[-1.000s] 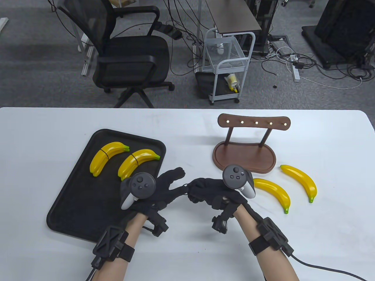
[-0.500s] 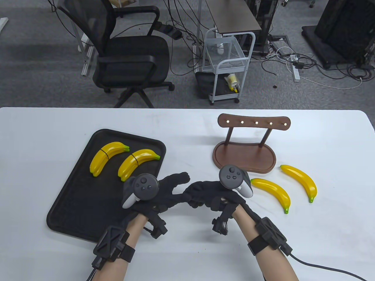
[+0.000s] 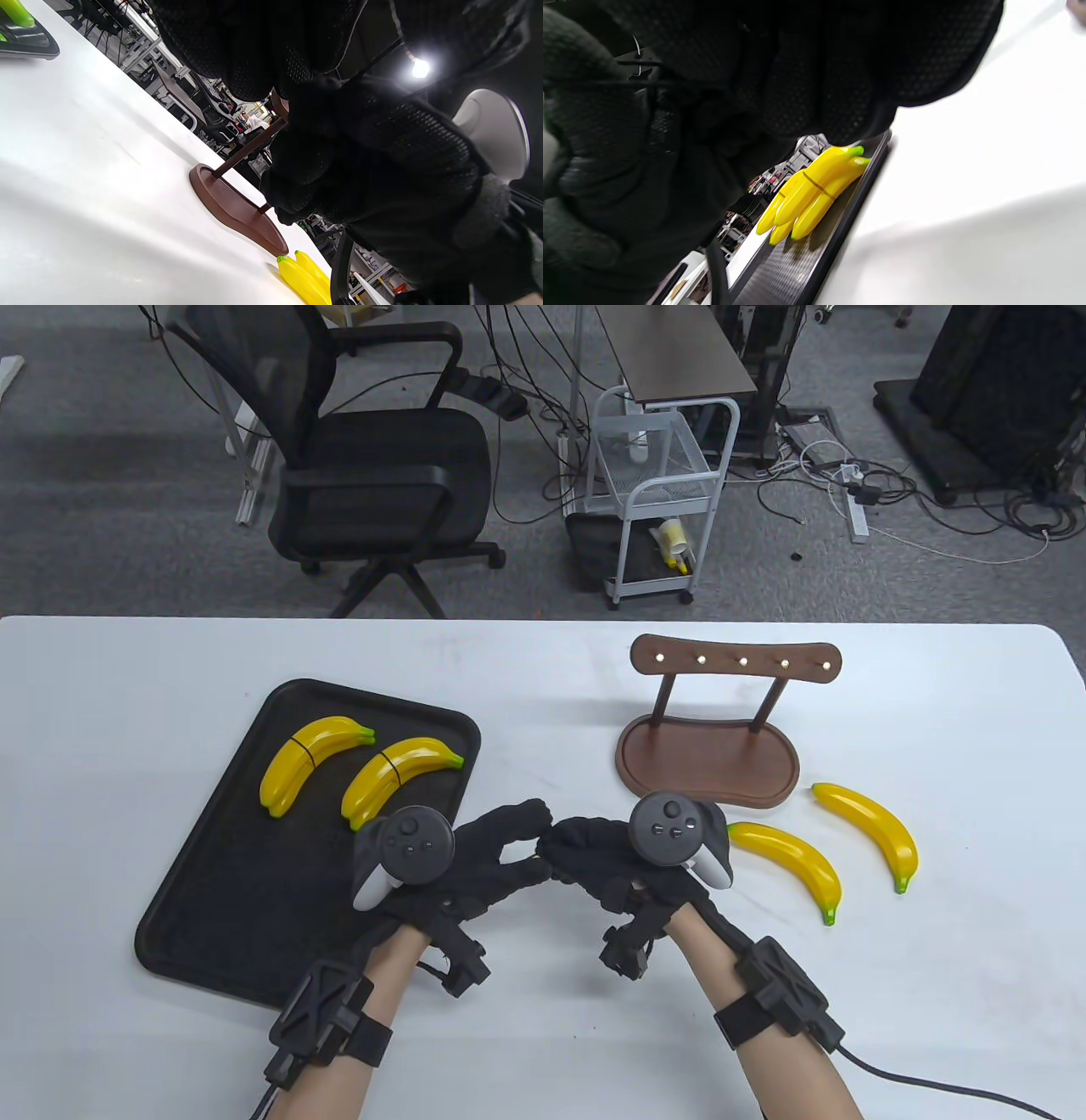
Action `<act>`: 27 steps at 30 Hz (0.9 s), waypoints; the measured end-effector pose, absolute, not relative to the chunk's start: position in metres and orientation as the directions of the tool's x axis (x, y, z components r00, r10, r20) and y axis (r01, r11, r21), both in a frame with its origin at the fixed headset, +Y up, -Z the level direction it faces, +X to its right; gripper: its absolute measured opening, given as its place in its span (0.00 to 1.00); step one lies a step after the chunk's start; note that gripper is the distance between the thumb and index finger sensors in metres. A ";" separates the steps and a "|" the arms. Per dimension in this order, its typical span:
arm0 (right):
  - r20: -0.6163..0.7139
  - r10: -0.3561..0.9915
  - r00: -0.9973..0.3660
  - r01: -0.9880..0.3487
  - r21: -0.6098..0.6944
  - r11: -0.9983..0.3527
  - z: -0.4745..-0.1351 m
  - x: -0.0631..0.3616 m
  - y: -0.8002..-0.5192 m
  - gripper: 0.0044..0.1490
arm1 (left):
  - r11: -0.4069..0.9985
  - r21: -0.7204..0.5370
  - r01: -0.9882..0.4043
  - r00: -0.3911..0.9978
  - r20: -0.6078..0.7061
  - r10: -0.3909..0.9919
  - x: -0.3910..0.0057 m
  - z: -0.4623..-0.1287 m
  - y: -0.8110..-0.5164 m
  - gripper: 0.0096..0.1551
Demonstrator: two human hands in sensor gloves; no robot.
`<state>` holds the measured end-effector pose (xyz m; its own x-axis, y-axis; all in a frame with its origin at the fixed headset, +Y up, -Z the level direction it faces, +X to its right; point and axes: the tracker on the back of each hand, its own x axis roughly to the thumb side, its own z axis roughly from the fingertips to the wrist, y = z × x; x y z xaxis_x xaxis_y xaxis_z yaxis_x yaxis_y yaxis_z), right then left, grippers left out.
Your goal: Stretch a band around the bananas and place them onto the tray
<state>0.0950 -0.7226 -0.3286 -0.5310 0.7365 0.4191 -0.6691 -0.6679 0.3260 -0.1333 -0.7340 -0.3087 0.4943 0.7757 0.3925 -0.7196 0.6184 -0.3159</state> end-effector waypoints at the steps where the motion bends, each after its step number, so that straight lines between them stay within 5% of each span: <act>1: 0.423 0.724 -0.545 -0.665 0.307 -0.680 -0.329 0.096 -0.721 0.22 | 0.607 -0.315 -0.730 0.488 0.383 0.785 -0.134 -0.309 -0.734 0.46; 6: 0.457 0.625 -0.633 -0.619 0.185 -0.763 -0.328 0.098 -0.714 0.23 | 0.543 -0.335 -0.770 0.431 0.355 0.830 -0.139 -0.311 -0.735 0.45; 17: 0.426 0.624 -0.655 -0.674 0.045 -0.737 -0.326 0.105 -0.702 0.22 | 0.394 -0.394 -0.830 0.281 0.315 0.906 -0.144 -0.313 -0.735 0.36; 27: 0.395 0.647 -0.652 -0.695 0.032 -0.719 -0.329 0.107 -0.709 0.22 | 0.354 -0.469 -0.809 0.241 0.286 0.928 -0.140 -0.315 -0.738 0.35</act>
<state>0.1070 -0.7085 -0.3291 -0.6516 0.6473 0.3955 -0.6947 -0.7187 0.0316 -0.1404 -0.7383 -0.3153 0.2406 0.9276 0.2858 -0.8090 0.3543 -0.4690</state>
